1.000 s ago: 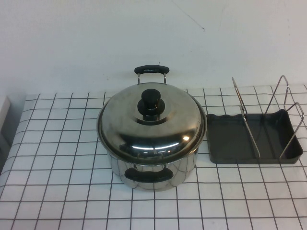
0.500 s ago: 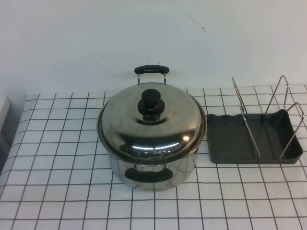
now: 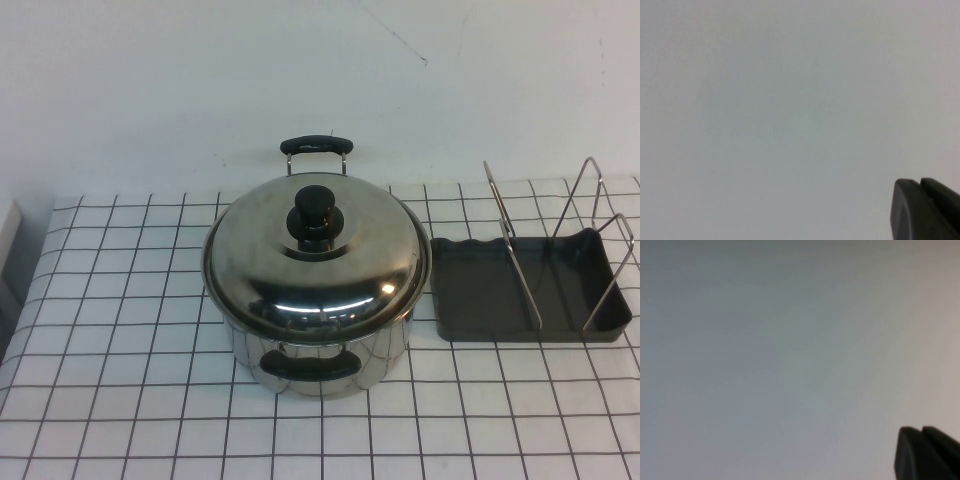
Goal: Put pot lid on rack
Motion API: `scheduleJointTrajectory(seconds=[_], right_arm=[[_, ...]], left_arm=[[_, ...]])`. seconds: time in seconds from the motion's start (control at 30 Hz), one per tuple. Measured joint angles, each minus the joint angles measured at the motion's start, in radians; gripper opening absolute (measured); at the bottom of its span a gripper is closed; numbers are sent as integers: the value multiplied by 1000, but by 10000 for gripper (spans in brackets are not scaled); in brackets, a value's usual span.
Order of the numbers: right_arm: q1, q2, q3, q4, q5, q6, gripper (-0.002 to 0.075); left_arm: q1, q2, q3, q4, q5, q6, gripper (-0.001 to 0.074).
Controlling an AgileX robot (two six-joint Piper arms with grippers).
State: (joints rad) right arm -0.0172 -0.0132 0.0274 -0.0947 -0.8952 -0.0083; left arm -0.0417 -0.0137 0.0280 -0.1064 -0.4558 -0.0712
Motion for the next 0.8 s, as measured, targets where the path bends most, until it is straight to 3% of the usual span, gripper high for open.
scheduleJointTrajectory(seconds=[0.13, 0.37, 0.6, 0.8], right_arm=[[0, 0, -78, 0, 159, -9, -3], [0, 0, -333, -5, 574, -132, -3], [0, 8, -389, -8, 880, -187, -3], [0, 62, -366, -8, 1128, -187, -3]], left_arm=[[0, -2, -25, -5, 45, -49, -3], [0, -2, -266, -14, 386, -192, -3], [0, 75, -430, -5, 714, 11, -3], [0, 189, -438, -97, 789, 71, -4]])
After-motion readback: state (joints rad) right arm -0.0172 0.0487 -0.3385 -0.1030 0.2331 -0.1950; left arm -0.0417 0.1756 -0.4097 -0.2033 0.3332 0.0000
